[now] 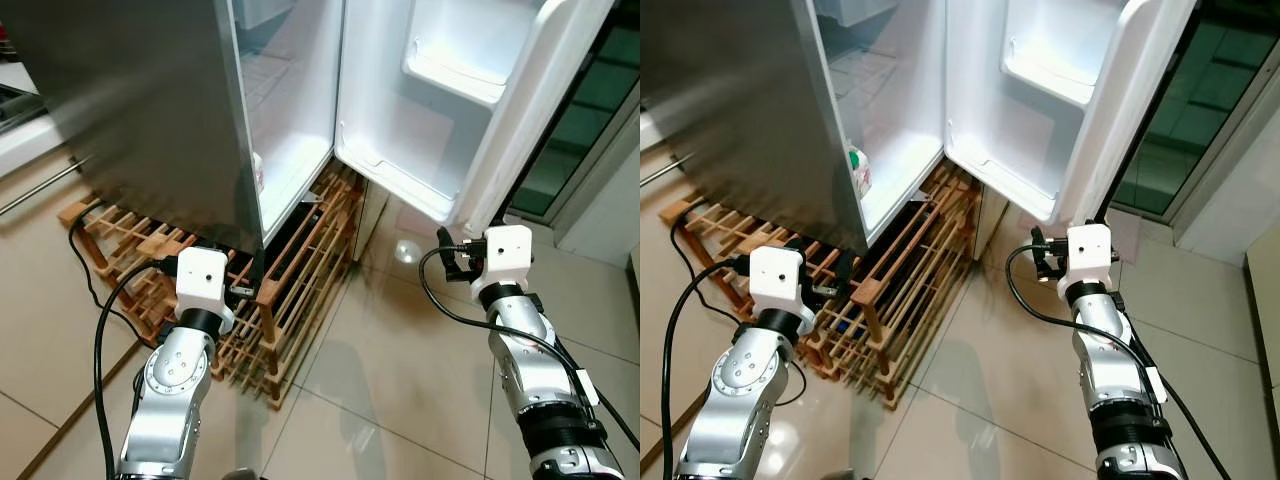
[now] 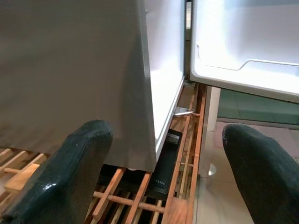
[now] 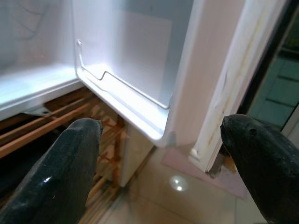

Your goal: Restocking fridge

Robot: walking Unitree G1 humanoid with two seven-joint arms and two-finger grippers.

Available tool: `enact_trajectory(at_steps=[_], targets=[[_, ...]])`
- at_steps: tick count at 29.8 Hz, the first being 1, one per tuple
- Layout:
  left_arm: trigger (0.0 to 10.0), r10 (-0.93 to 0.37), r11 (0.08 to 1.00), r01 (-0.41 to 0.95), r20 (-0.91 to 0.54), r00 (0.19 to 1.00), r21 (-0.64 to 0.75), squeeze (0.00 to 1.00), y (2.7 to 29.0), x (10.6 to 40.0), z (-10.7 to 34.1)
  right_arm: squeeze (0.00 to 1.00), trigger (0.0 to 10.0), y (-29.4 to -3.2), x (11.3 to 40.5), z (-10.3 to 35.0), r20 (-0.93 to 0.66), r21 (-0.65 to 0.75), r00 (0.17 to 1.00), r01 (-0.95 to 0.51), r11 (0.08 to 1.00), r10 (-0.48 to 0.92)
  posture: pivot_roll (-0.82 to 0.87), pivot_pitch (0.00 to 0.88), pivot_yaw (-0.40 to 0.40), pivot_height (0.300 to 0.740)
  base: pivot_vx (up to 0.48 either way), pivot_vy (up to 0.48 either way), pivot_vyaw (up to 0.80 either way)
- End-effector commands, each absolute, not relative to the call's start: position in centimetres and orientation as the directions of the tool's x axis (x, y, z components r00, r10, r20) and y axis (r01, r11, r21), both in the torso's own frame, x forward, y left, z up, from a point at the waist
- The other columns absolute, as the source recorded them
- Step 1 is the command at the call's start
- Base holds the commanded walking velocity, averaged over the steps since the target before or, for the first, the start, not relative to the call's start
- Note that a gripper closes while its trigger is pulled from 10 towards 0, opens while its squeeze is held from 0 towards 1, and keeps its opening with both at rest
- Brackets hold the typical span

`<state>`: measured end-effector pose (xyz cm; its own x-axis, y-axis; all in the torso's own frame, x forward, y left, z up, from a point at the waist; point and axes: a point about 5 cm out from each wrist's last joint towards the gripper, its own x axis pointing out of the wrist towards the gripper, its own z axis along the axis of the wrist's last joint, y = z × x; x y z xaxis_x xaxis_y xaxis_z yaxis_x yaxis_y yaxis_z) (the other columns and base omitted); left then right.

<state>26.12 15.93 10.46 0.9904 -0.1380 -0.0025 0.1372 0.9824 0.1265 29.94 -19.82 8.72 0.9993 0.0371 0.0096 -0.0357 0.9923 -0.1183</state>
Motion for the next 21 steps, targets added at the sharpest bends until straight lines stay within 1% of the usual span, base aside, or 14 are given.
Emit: enact_trajectory(at_steps=[1,2,3,6,9,13,21], targets=[[10.0,-0.142,0.977,0.144,-0.022,0.990,0.157,0.00,16.2,26.3,10.4,0.00,10.0,-19.5,28.9,8.0,-0.025,-0.093,0.998,-0.064,0.994,0.062,0.01,0.000,-0.023,0.731,0.000,0.000,0.00],[10.0,-0.142,0.977,0.144,-0.022,0.990,0.157,0.00,16.2,26.3,10.4,0.00,10.0,-19.5,28.9,8.0,-0.025,-0.093,0.998,-0.064,0.994,0.062,0.01,0.000,-0.023,0.731,0.000,0.000,0.00],[10.0,-0.136,0.979,0.137,-0.019,0.991,0.148,0.00,16.4,26.4,10.4,0.00,10.0,-19.2,28.0,7.4,-0.042,-0.087,0.996,-0.079,0.993,0.075,0.01,0.000,-0.023,0.731,0.000,0.000,0.00],[10.0,-0.128,0.983,0.129,-0.017,0.992,0.129,0.00,16.5,26.4,10.5,0.00,10.0,-19.0,27.2,6.7,-0.064,-0.073,0.995,-0.079,0.994,0.074,0.00,0.000,-0.019,0.731,0.000,0.000,0.00],[10.0,-0.128,0.988,0.129,-0.018,0.992,0.089,0.00,16.0,26.3,10.5,0.00,10.0,-18.4,26.8,6.5,-0.069,-0.062,0.994,-0.091,0.994,0.087,-0.01,0.000,-0.013,0.731,0.000,-0.480,0.00],[10.0,-0.131,0.988,0.131,-0.013,0.991,0.082,0.00,15.7,26.3,10.6,0.00,10.0,-17.9,26.8,6.7,-0.072,-0.076,0.991,-0.115,0.990,0.110,0.00,0.000,-0.013,0.731,0.000,-0.480,0.59],[10.0,-0.108,0.992,0.109,-0.025,0.994,0.062,0.00,15.7,26.5,10.5,0.00,10.0,-18.0,27.4,7.1,-0.074,-0.082,0.990,-0.123,0.989,0.117,0.00,0.000,-0.018,0.731,0.000,-0.471,0.53]])
